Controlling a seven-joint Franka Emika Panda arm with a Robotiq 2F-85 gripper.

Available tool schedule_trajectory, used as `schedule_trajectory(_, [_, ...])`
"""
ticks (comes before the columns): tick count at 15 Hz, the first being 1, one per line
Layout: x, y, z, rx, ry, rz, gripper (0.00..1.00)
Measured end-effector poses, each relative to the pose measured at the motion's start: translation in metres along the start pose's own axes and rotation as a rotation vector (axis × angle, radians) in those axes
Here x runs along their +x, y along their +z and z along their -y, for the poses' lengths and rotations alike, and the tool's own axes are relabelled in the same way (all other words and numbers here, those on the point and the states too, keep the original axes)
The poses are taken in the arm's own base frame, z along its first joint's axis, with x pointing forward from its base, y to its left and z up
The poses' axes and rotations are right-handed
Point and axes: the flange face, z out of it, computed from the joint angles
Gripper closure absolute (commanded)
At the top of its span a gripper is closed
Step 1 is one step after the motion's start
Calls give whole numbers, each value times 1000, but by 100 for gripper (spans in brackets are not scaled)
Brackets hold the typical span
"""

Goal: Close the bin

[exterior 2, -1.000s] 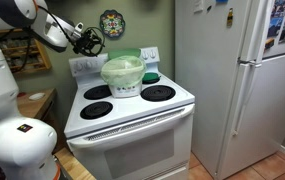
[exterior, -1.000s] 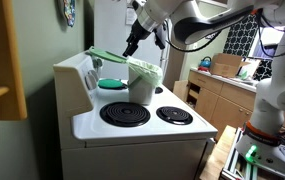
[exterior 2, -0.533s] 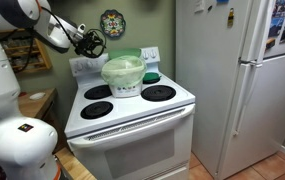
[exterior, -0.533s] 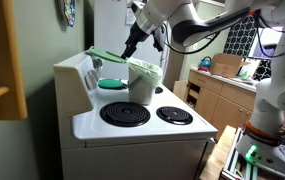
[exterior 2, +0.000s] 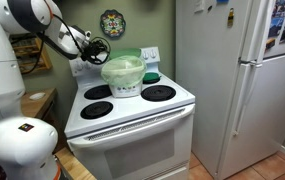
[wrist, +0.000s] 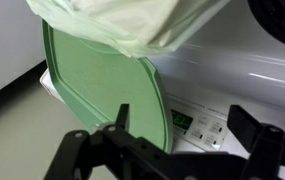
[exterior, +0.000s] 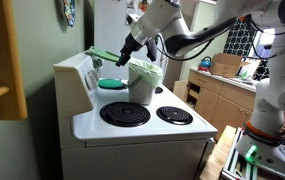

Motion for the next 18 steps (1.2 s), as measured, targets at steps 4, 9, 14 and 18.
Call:
schedule_trajectory(4, [-4, 16, -1, -60, 35, -33, 0])
schedule_trajectory(9, [1, 30, 6, -98, 81, -72, 12])
schedule_trajectory(14, [6, 39, 10, -101, 114, -84, 53])
schedule_trajectory(18, [7, 42, 7, -113, 134, -90, 63])
